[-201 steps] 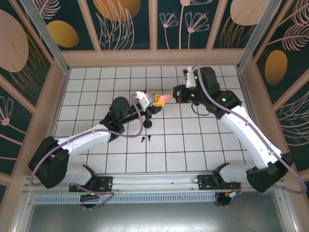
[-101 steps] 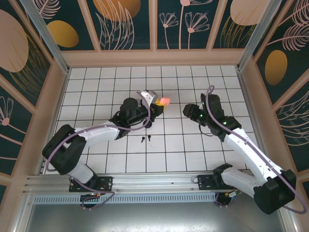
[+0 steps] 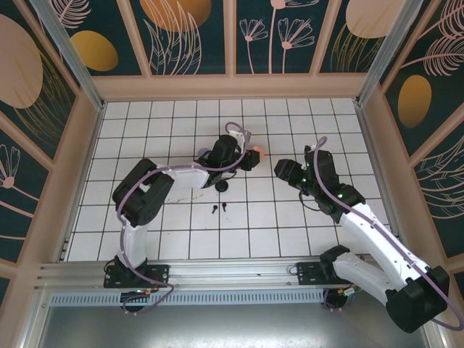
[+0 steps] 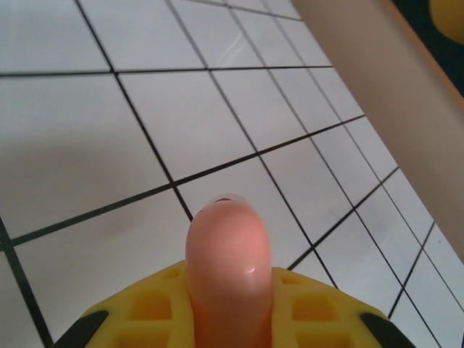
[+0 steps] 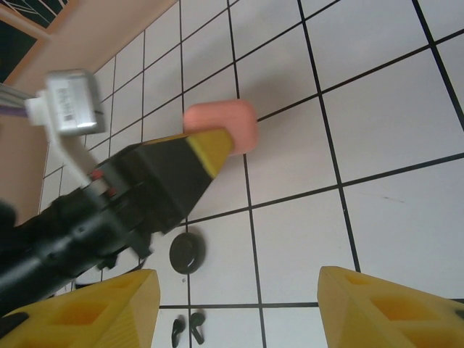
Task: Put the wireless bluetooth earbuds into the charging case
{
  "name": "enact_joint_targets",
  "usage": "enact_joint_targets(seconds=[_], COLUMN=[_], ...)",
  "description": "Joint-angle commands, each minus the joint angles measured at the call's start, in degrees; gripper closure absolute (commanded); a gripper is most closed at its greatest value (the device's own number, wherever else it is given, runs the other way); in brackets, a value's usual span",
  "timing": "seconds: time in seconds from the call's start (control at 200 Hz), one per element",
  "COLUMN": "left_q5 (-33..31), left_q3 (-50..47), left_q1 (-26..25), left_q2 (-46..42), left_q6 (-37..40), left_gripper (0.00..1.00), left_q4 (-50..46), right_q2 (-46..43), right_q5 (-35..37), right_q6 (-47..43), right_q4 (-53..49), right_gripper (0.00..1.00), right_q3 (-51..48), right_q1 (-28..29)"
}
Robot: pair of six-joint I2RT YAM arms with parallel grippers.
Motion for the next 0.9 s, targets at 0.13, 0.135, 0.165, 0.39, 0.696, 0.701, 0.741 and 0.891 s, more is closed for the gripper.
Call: enact_joint_targets(seconds=[0.13, 0.135, 0.165, 0.39, 0.696, 0.701, 0.741, 0.891], left_q5=[-2.09, -2.09, -2.22, -4.47, -10.80, -11.02, -12.35, -16.39], left_q3=[7.04, 7.19, 8.13, 14.33, 17.53, 17.49, 17.43, 16.80], left_q1=[0.17, 0.19, 0.20, 0.24, 0.19, 0.20, 0.26, 0.25], left_q2=[7.59, 7.71, 8.58, 13.11, 12.46, 12.34, 11.55, 7.77], left_q6=[-8.25, -8.27, -8.20, -7.28, -2.07, -1.93, -0.88, 3.01], left_gripper=[0.73, 0.73, 0.73, 0.62, 0.40, 0.40, 0.36, 0.26], left_q4=[-3.23, -3.31, -3.84, -10.50, -20.65, -20.72, -21.33, -23.13], right_q2=[-3.64, -3.74, -4.00, -4.46, -4.26, -4.23, -4.01, -3.01], right_q5=[1.93, 1.93, 1.93, 1.84, 1.61, 1.64, 1.53, 1.35], right_q6=[-0.08, -0.11, -0.35, -1.69, -3.15, -3.18, -3.57, -4.82], right_q4=[-1.68, -1.71, -1.97, -4.35, -5.81, -5.84, -6.19, -7.22], right_gripper=[0.39, 0.39, 0.39, 0.39, 0.34, 0.34, 0.32, 0.30], right_q3=[0.97, 1.02, 1.28, 3.72, 5.96, 6.02, 6.29, 7.47], right_q1=[0.36, 0.40, 0.32, 0.27, 0.27, 0.27, 0.27, 0.27])
